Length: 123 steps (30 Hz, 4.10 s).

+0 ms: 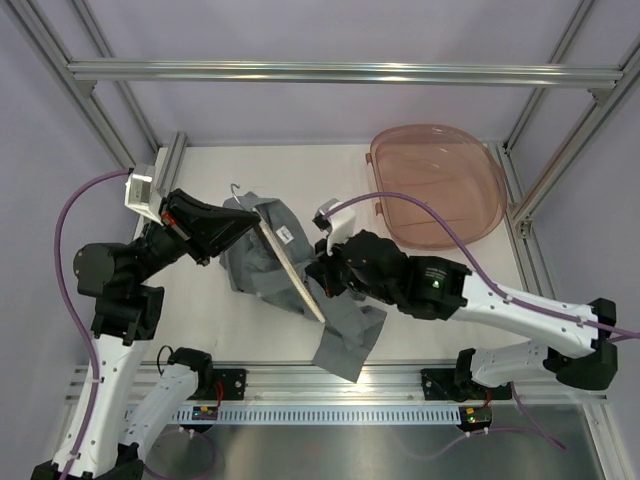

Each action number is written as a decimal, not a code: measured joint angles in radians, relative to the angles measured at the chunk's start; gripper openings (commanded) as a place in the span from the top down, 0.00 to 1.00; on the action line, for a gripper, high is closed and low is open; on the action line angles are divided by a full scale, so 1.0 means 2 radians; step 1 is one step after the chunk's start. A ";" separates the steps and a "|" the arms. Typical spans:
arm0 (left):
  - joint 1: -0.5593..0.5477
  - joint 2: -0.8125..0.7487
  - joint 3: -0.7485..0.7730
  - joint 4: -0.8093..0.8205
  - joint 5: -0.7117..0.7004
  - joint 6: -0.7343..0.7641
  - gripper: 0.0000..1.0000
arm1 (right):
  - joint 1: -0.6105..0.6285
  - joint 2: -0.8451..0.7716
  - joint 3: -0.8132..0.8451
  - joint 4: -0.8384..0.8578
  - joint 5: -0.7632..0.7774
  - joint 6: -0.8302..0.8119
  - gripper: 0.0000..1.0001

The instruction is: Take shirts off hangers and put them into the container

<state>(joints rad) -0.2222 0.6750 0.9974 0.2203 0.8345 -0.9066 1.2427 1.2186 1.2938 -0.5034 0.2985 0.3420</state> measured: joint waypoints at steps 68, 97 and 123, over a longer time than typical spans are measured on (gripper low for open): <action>-0.273 0.160 0.101 -0.367 -0.334 0.377 1.00 | -0.060 0.019 0.179 -0.238 -0.140 -0.035 0.50; -0.278 0.016 0.026 -0.284 -0.431 0.357 0.01 | -0.037 0.052 0.148 -0.165 -0.145 0.001 1.00; -0.279 -0.127 -0.031 -0.458 -0.692 0.218 0.31 | -0.093 0.362 0.666 -0.233 -0.041 0.010 1.00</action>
<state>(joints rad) -0.7811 0.4206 0.9360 -0.6960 -0.5488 -0.4698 1.0557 1.9423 2.6259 -0.9703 0.2169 0.3622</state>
